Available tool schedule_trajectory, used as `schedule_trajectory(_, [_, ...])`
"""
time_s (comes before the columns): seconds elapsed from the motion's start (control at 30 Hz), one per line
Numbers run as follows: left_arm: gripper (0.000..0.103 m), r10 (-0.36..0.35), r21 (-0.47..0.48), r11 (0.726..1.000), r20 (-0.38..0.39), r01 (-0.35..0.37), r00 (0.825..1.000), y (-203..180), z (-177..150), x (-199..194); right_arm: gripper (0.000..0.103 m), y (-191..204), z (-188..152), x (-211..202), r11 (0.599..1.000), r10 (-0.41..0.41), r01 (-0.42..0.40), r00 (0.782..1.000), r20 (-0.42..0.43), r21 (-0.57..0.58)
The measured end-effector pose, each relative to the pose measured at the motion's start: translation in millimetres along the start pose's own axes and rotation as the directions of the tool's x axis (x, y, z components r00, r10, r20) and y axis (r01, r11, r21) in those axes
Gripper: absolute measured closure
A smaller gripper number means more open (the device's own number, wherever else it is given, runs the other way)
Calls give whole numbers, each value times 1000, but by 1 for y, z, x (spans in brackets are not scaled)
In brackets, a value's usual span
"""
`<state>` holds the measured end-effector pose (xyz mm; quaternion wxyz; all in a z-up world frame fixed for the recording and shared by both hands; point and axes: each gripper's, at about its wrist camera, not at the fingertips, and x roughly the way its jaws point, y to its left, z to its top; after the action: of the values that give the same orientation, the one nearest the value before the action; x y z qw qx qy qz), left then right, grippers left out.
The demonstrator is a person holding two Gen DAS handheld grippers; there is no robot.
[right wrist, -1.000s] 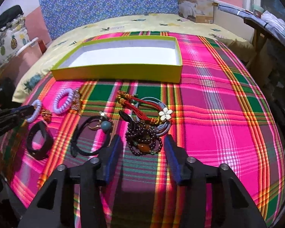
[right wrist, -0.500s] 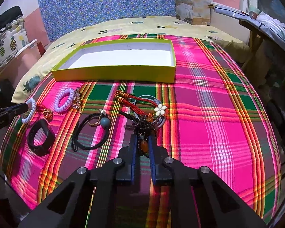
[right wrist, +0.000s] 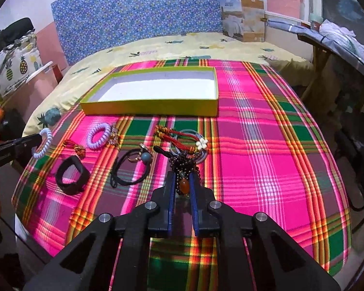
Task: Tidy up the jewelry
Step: 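Grasp the lavender coil hair tie with the left tool while the right tool grasps the beaded tassel keychain, then carry both items into the white box and open both tools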
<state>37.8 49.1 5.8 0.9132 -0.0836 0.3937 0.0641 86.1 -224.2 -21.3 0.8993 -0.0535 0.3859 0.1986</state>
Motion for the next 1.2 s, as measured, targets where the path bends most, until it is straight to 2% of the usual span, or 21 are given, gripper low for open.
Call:
schedule_trajectory(0.27, [93,-28,32,999,26,27,999,-15,27,6,92,7,28,-1,1000,23,-22,999,47,-22])
schedule_trajectory(0.53, [93,-40,67,997,54,37,998,-28,65,28,92,5,64,14,999,20,-15,996,86,-51])
schedule_trajectory(0.7, [93,-45,76,996,51,41,998,-30,88,51,92,-1,92,38,998,8,-2,995,96,-65])
schedule_trajectory(0.93, [93,-27,65,998,28,25,999,-26,115,95,92,-20,127,92,999,1,2,998,59,-43])
schedule_trajectory(1.2, [93,12,50,999,-15,-11,1000,-19,132,141,91,-29,146,144,999,-13,13,1000,1,-45])
